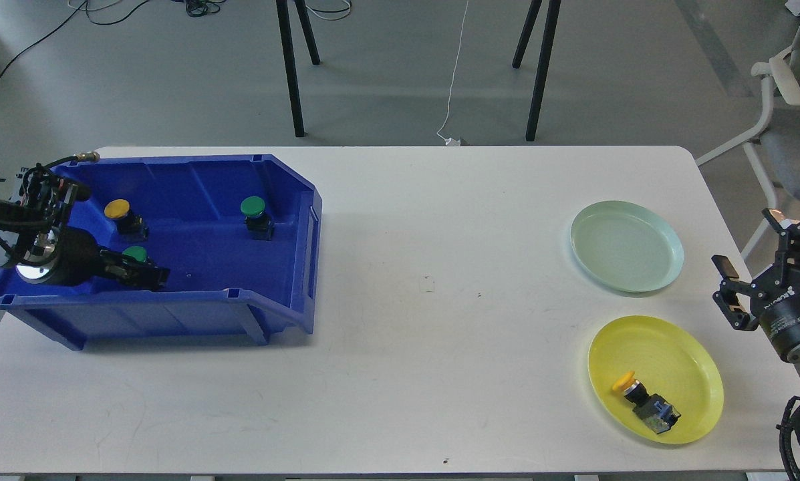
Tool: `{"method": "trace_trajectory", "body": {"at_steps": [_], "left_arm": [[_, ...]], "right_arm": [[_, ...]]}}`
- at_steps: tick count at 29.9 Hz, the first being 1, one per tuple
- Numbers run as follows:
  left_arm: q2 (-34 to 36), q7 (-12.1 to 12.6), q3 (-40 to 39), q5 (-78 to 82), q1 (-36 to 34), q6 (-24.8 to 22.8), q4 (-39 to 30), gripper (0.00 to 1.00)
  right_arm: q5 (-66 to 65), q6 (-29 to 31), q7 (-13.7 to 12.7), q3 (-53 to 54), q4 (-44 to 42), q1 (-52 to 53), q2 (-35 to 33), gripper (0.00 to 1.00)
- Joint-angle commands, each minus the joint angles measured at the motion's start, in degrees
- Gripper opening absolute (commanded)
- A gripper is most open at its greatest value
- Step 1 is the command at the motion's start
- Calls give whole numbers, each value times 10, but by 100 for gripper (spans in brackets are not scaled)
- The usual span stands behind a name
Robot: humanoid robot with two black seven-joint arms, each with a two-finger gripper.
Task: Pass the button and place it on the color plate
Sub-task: 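Lower the left gripper onto a green-topped button and grasp it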
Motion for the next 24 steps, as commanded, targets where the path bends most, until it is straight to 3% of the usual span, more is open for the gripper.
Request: {"method": "trace_trajectory", "body": {"at_steps": [1,11,12,14,16,17,24], "left_arm": [[0,0,-4,-1,0,0,2,74],[-14,0,-2,-2,0,0,8,69],[-14,0,-2,-3,0,0,8,65],[-16,0,-1,-2,0,0,8,49],[-16,0,-1,-1,0,0,9,26],[-16,0,-1,-1,0,0,10,18],[-14,0,-1,1,-5,0,16,11]], "right_arm": [[0,0,0,1,0,-2,0,97],[0,1,0,1,-1,-3,0,97],[0,0,0,1,-1,-3,-1,97],[0,0,0,1,-1,-3,0,97],[0,0,0,1,-1,-4,0,97],[0,0,0,1,-1,-4,0,97],[0,0,0,1,-1,-4,0,97]]}}
